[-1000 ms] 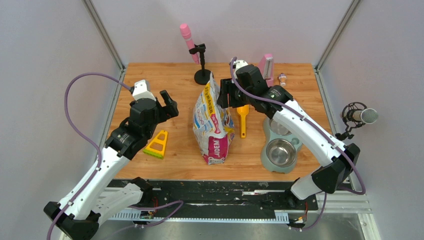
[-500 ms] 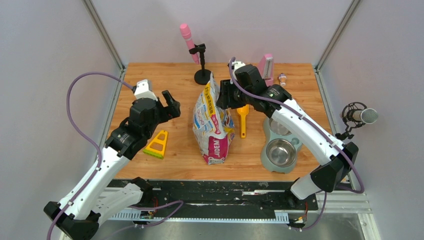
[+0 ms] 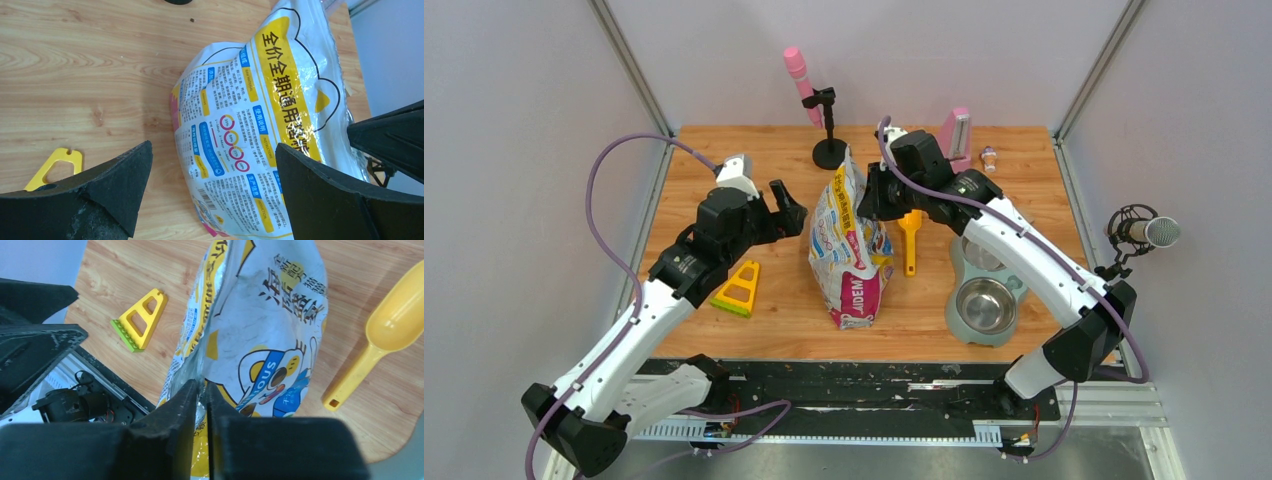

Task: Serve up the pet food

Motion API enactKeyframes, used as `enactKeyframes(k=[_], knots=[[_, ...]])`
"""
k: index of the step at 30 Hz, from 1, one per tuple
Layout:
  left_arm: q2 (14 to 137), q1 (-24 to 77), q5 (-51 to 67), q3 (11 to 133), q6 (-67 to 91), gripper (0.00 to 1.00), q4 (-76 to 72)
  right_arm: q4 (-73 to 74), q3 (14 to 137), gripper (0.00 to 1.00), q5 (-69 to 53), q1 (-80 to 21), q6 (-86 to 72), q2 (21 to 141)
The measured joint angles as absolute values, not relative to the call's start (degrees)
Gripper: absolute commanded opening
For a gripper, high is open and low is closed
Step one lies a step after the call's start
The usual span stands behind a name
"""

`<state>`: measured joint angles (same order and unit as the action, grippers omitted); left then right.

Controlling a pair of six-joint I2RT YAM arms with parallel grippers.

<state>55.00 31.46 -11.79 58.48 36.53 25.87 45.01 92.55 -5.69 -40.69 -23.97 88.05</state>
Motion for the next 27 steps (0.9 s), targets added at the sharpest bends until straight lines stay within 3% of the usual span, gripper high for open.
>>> enactKeyframes(k=[17, 27], knots=[[55.11, 31.46, 0.08, 60.95, 34.20, 1.00, 27.66, 26.83, 78.11, 0.00, -16.73, -39.13, -22.17, 81.21], [63.83, 31.44, 11.60, 62.02, 35.05, 1.00, 22.50, 21.63, 75.85, 0.00, -24.62, -37.21, -24.12, 81.38]])
